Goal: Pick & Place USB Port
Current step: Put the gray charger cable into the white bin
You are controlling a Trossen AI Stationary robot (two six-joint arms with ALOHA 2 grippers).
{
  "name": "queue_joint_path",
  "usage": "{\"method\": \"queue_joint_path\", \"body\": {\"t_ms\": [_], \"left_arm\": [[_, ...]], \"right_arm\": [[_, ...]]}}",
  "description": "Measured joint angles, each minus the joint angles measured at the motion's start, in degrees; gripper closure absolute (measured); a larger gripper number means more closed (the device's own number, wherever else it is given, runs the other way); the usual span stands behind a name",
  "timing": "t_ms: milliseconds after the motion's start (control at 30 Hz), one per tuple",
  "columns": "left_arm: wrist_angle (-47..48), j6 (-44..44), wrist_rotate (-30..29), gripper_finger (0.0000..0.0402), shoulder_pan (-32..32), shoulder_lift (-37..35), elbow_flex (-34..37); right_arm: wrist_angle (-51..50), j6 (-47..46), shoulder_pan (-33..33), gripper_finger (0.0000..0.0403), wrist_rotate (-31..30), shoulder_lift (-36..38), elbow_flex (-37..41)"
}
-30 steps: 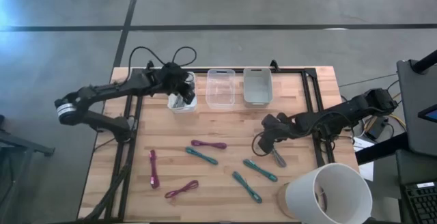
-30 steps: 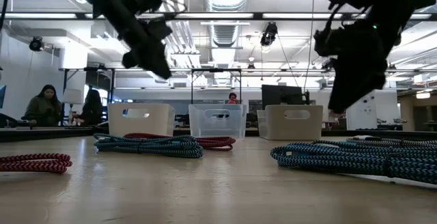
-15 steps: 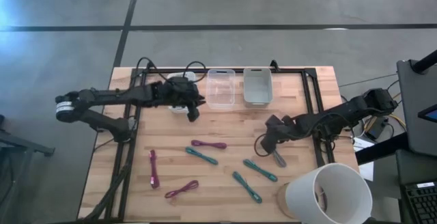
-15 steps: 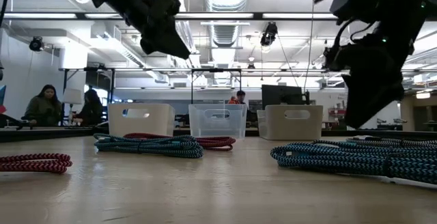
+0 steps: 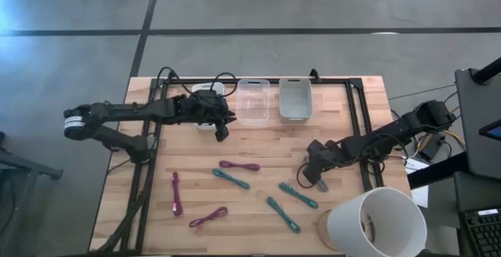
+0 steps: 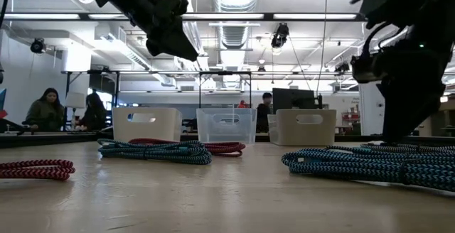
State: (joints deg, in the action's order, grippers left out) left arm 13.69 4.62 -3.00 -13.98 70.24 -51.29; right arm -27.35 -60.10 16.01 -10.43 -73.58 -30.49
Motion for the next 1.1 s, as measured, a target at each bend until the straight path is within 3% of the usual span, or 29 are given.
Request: {"method": "queue_joint_path", "body": {"t_ms": [333, 767, 933, 1100], "left_arm": [[0.01, 0.07, 0.13, 0.0321, 0.00, 0.02, 0.00], [0.00, 0.82, -2.78, 0.0321, 0.00, 0.02, 0.00], [-0.23, 3.69, -3.06, 0.0321, 0.09, 0.02, 0.53], [-4.61, 4.52, -2.89, 0.0321, 0.20, 0.09, 3.16]], "right_arm": [[0.89, -2.37, -0.03, 0.0247, 0.03, 0.04, 2.75], [4.40, 1.63, -0.15, 0.0373, 0.59, -0.04, 2.77], [9.04, 7.02, -0.15, 0.0377, -1.00, -0.04, 0.83], [11.40, 15.66, -0.19, 0.0369, -7.83, -0.02, -2.62]]}}
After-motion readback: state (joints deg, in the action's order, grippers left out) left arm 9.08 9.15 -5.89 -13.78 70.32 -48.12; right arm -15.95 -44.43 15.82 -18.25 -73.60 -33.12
